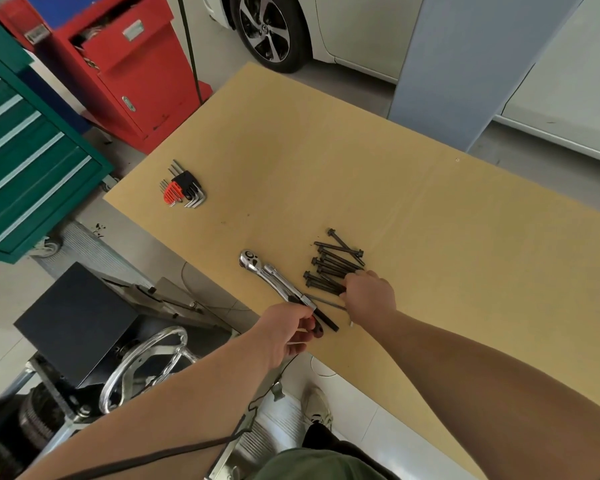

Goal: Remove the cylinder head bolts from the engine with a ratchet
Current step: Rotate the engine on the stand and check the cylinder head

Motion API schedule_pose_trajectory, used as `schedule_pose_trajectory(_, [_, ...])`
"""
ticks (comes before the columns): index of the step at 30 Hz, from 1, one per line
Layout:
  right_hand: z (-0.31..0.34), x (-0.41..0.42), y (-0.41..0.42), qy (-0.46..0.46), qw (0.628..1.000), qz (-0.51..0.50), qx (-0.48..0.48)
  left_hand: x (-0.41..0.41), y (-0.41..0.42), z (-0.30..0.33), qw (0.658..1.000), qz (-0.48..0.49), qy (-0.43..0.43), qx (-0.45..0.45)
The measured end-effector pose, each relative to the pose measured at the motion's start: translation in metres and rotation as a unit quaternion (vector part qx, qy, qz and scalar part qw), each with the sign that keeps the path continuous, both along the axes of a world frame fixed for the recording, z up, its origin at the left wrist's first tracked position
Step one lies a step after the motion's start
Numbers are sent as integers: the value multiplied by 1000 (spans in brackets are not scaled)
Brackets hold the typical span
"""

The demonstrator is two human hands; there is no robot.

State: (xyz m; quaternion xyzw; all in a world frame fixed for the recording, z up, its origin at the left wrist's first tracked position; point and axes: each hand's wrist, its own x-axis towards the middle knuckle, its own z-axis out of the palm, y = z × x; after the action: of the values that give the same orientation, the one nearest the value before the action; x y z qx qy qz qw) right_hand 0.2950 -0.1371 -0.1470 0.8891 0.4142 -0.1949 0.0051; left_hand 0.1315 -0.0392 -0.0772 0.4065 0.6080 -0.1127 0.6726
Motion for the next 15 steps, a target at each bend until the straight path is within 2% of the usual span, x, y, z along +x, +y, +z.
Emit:
schedule_pose_trajectory(6, [11,-3,9,-2,1000,-10,-30,4,6,-7,1000,17,-13,-10])
schedule_pose_trajectory(8, [19,-1,13,48,997,-56,-23,5,9,-8,998,40,-35,-18])
schedule_pose_trajectory(11, [31,-1,21,189,971,-148,10,8,13,-8,992,96,-68,-37])
schedule_pose_trajectory(13, [39,-4,24,204,965,-164,31,14,11,-7,986,137,-76,-62])
schedule_pose_trajectory(15, [44,-9,23,171,973,-152,26,22,9,-8,983,147,-75,-76])
